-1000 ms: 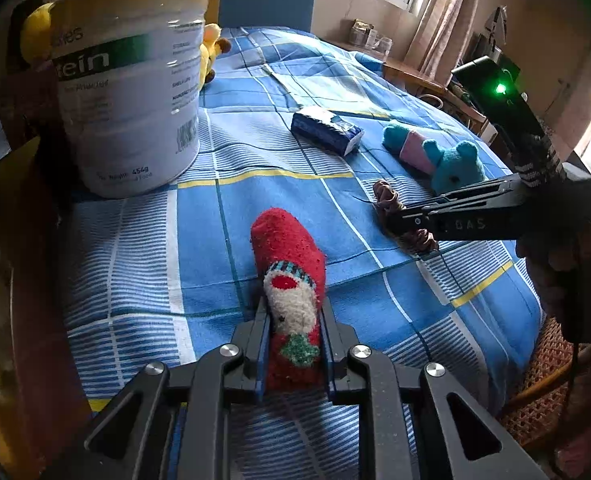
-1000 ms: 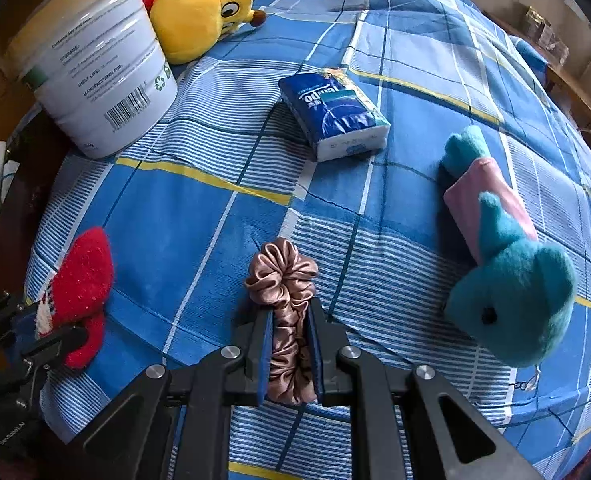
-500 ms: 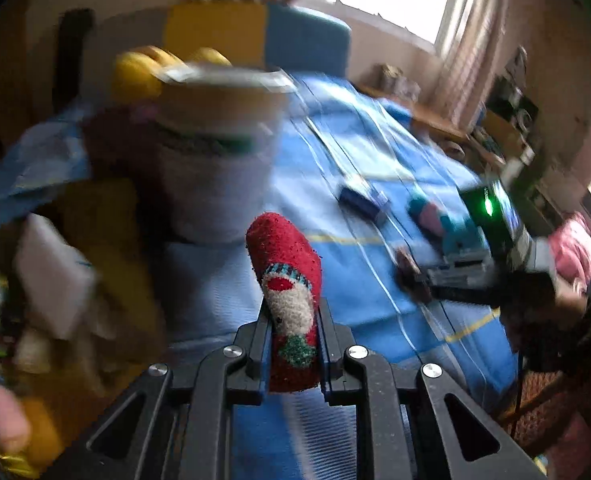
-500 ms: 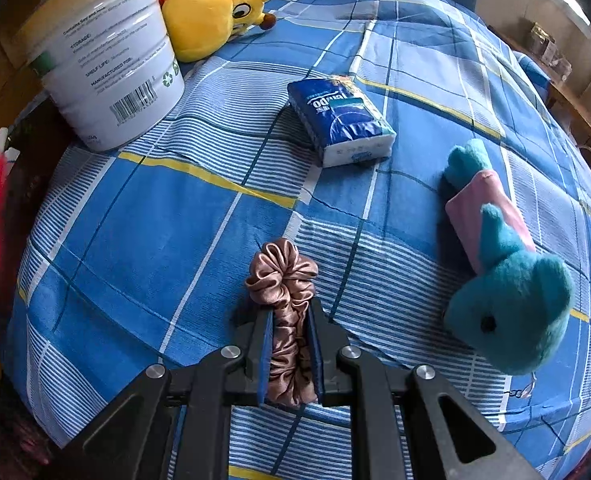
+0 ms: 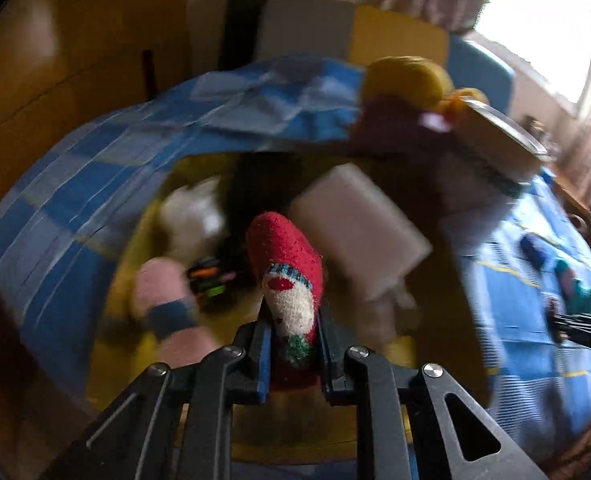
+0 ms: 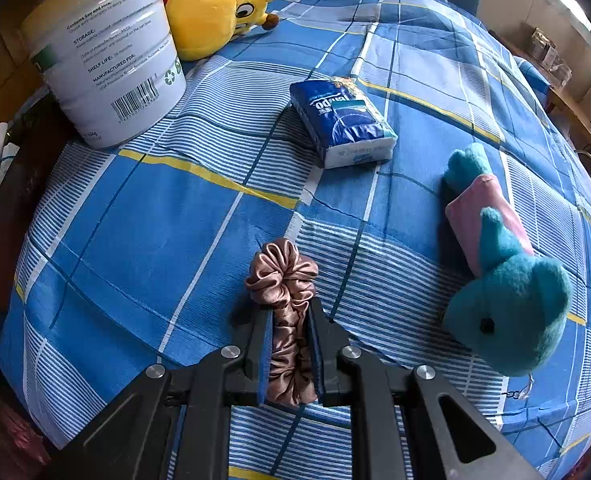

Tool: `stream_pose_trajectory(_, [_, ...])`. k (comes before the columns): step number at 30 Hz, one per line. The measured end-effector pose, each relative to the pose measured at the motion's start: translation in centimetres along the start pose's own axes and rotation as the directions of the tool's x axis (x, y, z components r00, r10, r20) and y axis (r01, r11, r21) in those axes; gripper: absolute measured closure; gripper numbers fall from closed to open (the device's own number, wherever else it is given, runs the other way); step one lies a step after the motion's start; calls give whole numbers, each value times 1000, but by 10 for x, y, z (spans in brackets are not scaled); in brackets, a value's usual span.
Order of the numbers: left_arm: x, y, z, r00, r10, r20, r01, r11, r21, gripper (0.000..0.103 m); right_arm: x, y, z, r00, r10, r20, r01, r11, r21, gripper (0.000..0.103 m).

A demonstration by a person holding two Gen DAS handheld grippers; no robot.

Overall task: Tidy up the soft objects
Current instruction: 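Carry the red sock into the gold tray with the left tool while right holds the scrunchie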

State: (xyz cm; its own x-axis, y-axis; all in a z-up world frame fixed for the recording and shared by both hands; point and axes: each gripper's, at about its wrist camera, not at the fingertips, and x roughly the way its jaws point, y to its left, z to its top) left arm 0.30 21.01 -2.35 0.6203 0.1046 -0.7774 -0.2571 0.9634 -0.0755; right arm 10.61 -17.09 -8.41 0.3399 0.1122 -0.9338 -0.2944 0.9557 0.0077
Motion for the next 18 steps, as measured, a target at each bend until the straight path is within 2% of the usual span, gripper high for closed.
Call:
stream_pose_trajectory(3, [9,17,-5,999,31,-20,-32,999,-32,84,0,0,0,1000,-3,0,3,1000,-1,88])
stream_pose_trajectory(10, [20,25,-10,999,38,-35,-39,998,-39,82,1,-4,1,1000,5,-1,-5,1000,20,88])
stream_pose_trajectory(18, [15,24,-8,999,51,-4,-51,998,-35,55,1,-11,3,1000,17,-3,-17,999,46,88])
